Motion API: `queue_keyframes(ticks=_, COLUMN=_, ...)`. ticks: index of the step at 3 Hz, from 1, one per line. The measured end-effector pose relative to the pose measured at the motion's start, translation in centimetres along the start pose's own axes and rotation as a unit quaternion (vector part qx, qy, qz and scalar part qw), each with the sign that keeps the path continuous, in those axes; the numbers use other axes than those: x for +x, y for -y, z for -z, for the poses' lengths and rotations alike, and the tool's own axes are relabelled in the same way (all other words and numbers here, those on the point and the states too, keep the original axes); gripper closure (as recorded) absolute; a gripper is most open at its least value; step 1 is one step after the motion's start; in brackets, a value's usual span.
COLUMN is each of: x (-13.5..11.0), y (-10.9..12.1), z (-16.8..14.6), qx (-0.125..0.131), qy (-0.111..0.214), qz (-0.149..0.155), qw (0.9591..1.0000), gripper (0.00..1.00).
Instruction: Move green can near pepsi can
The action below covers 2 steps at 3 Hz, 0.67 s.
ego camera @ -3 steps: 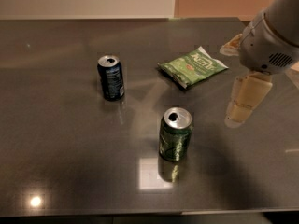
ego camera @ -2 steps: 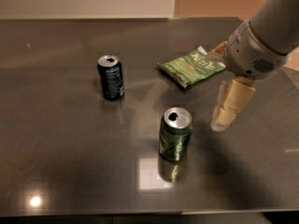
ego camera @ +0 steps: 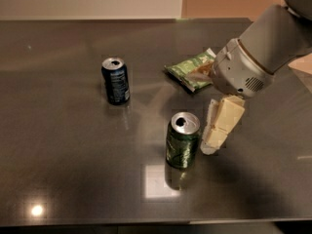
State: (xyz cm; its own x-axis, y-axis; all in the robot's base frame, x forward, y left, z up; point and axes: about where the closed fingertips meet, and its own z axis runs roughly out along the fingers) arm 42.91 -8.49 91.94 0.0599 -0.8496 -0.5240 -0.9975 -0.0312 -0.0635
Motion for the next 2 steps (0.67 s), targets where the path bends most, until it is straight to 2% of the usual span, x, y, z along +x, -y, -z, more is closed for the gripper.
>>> queue_keyframes(ticks=1, x=-1.2, y=-1.2, z=-1.2, qx=-0.022, qy=0.022, qz=0.025, qw=0.9992, gripper=0.0)
queue_keyframes(ticks=2, x=-1.8, y=-2.3, z=-2.1, qx=-0.032, qy=0.028, qz=0.045, qw=0.9981, gripper=0.0)
